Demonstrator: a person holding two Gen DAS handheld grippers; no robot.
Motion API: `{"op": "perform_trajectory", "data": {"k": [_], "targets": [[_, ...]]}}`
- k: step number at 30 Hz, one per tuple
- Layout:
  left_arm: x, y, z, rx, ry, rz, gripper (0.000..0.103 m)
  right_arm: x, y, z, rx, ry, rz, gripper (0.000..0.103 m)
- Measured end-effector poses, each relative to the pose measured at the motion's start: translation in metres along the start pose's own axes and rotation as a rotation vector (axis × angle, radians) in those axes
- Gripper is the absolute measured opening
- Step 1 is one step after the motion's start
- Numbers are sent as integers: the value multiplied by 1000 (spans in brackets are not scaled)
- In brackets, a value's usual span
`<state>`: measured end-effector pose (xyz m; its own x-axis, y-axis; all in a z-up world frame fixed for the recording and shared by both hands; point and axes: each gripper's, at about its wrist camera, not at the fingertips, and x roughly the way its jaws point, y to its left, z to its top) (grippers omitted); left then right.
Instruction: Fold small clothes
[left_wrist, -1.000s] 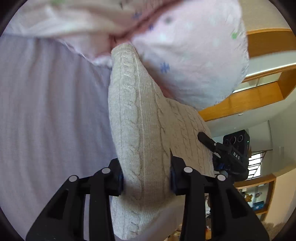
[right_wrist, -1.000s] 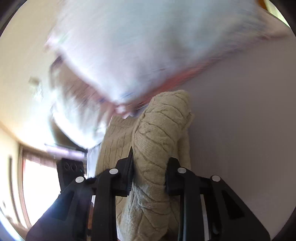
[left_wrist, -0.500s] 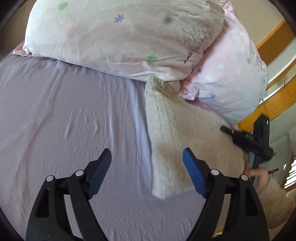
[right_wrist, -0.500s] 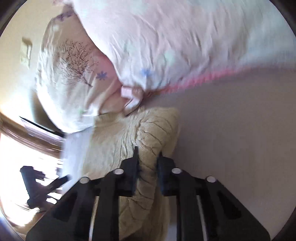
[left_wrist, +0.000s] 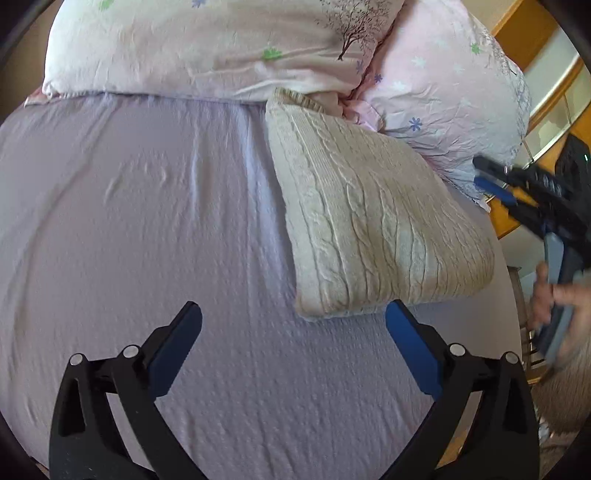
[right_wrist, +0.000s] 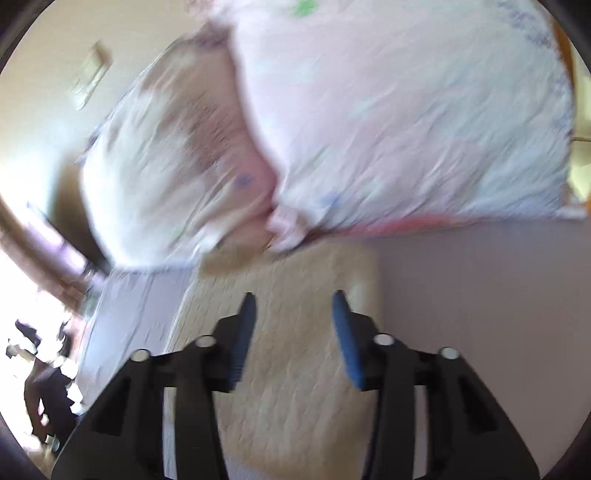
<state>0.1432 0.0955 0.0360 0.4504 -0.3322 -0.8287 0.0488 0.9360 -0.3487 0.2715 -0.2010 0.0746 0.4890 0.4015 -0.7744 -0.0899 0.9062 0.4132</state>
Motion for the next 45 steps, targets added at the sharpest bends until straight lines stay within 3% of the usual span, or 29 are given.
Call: {"op": "perform_trajectory", "data": {"k": [2, 3, 4, 7, 10, 14, 18, 24, 31, 34, 45], "targets": [[7, -5, -5, -9, 17, 23, 100, 39, -17, -29, 48, 157, -81, 57], [10, -7, -8, -6, 25, 38, 100, 47, -25, -39, 86, 159, -43, 58], [13, -10, -12, 1, 32, 58, 100, 36, -26, -42, 86, 82, -47, 57], [19, -19, -25, 24, 21, 116, 100, 14, -20, -44, 89, 56, -63, 58], [21, -26, -34, 48, -7, 150, 100, -20, -12, -66, 53, -14, -110, 90], [28, -34, -40, 85, -12, 183, 100, -28, -7, -106, -46, 22, -178, 91], [32, -39, -43, 127, -28, 221, 101, -6, 1, -142, -120, 114, -230, 91], [38, -49, -54, 233, -44, 297, 101, 4, 13, -158, -209, 132, -294, 102], [36, -46, -63, 254, -128, 280, 101, -2, 16, -177, -219, 23, -315, 102], [36, -47, -62, 252, -130, 282, 101, -3, 15, -183, -224, -30, -312, 102], [37, -47, -63, 249, -130, 286, 101, 0, 14, -179, -229, -36, -311, 102]]}}
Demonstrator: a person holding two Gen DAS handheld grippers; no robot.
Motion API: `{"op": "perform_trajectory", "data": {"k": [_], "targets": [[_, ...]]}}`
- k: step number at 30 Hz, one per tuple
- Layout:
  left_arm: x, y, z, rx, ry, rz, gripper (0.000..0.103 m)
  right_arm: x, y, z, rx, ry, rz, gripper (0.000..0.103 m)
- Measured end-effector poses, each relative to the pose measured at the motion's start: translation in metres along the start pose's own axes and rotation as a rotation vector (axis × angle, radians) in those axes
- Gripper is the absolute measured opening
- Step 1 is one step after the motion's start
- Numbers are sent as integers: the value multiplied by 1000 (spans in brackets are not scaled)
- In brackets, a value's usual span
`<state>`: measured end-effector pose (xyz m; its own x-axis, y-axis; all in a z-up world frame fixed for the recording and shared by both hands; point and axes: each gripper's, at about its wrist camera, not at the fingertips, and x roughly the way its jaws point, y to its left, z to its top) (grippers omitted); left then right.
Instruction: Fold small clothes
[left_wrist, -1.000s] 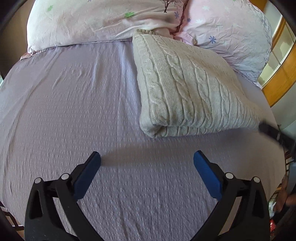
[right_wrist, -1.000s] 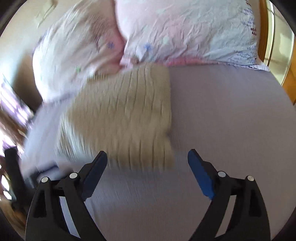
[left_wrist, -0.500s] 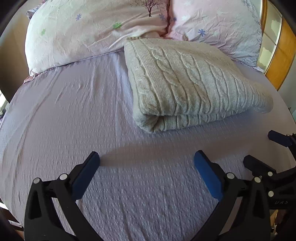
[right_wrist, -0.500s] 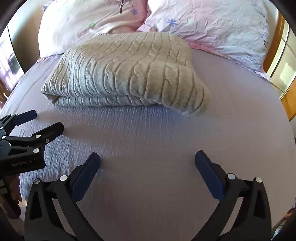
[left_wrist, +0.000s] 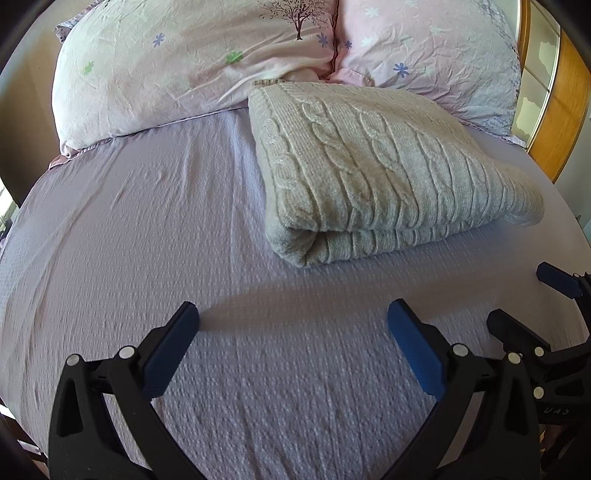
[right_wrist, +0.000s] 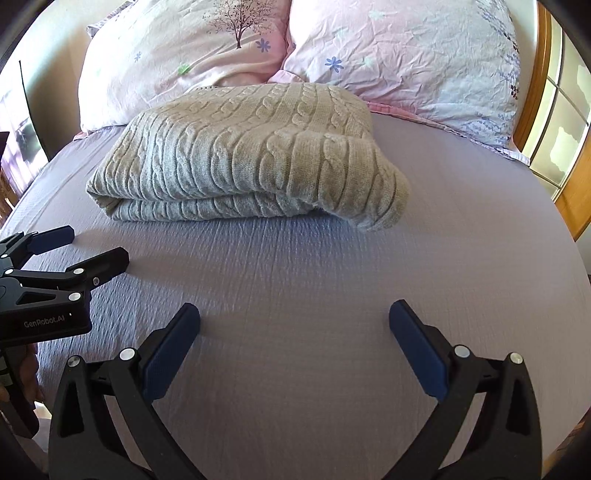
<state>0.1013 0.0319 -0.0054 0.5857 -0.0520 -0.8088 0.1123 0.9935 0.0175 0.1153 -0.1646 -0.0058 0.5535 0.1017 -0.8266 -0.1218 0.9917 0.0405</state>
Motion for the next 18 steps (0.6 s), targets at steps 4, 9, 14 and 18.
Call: {"op": "perform_trajectory", "data": {"k": [4, 9, 14, 18], "targets": [[0, 0, 0, 1, -4, 1, 101, -1, 1, -1, 0, 0, 0, 102], [1, 1, 1, 6, -13, 3, 101, -1, 1, -3, 1, 0, 0, 102], [1, 1, 1, 2, -15, 3, 101, -1, 2, -3, 1, 0, 0, 102], [1, 1, 0, 4, -26, -3, 101, -1, 2, -3, 1, 0, -1, 102]]}}
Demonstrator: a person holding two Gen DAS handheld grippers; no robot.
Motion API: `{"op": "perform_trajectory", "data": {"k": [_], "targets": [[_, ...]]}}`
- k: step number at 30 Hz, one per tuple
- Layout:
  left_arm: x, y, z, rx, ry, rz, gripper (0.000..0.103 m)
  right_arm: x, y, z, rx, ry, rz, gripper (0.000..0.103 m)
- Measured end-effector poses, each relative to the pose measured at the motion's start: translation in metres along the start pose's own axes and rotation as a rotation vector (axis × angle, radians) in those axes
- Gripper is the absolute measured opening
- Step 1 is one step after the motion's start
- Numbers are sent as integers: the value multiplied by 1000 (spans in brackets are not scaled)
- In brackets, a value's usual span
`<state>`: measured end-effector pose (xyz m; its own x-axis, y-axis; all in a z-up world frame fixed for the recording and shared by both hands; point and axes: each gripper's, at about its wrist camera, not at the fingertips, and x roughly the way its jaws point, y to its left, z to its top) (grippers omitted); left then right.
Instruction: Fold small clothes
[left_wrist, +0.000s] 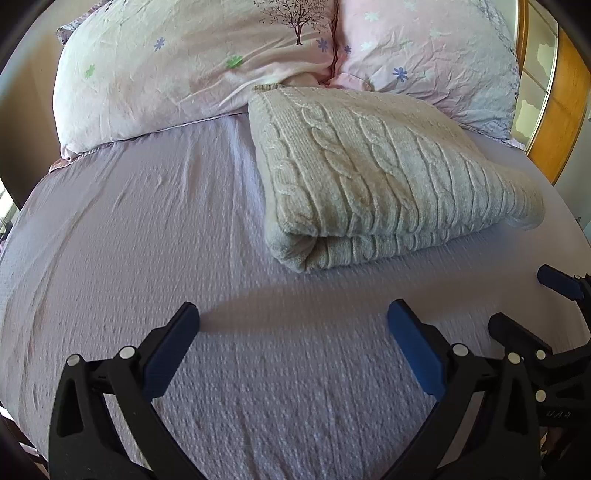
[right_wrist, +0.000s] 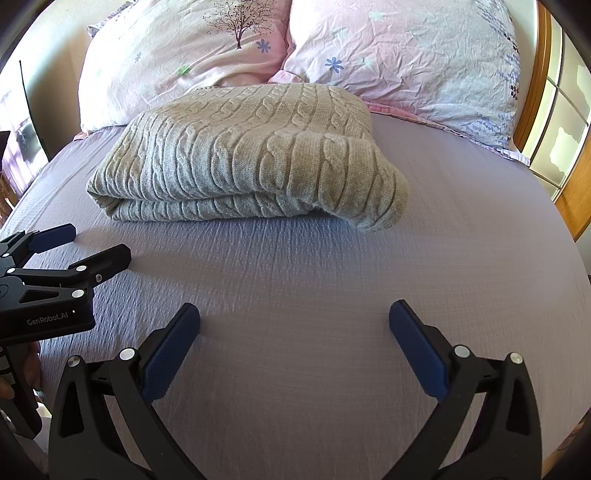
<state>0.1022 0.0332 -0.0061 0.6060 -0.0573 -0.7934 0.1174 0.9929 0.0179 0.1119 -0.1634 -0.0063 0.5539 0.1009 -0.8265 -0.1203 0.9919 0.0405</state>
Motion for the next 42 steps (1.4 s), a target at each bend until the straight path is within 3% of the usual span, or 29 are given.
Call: {"op": "perform_trajectory", "data": {"k": [42], "targets": [[4, 0, 4, 4, 8, -8, 101, 0, 0, -1, 1, -1, -1, 102]]}}
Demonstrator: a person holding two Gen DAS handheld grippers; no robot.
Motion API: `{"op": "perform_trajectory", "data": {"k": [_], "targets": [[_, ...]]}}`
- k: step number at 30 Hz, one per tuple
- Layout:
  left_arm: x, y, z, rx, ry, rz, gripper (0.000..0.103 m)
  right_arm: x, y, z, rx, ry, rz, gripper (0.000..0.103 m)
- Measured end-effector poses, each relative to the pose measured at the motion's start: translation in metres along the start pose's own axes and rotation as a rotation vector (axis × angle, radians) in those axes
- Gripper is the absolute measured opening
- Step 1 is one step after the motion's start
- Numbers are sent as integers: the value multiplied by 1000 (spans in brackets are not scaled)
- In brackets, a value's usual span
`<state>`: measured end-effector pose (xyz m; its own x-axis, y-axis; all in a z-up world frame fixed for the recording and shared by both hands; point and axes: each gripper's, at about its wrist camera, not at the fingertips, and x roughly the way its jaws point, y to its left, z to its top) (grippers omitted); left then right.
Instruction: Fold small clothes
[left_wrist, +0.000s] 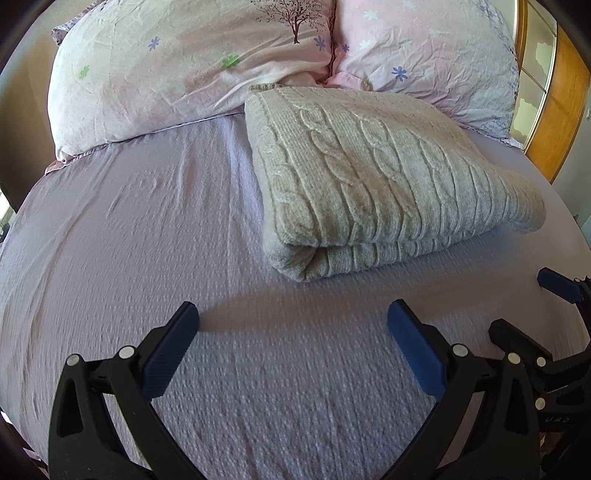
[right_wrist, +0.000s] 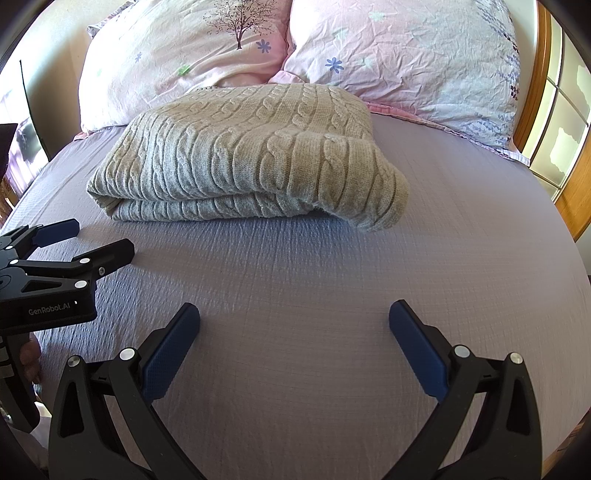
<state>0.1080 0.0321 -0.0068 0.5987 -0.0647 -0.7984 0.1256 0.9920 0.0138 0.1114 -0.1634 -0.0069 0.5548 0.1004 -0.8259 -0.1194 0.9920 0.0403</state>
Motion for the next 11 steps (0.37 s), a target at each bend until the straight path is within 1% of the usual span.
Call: {"op": "perform_trajectory", "data": {"k": [11], "targets": [[0, -1, -2, -5, -6, 5, 101, 0, 0, 0, 0, 0, 0, 102]]}}
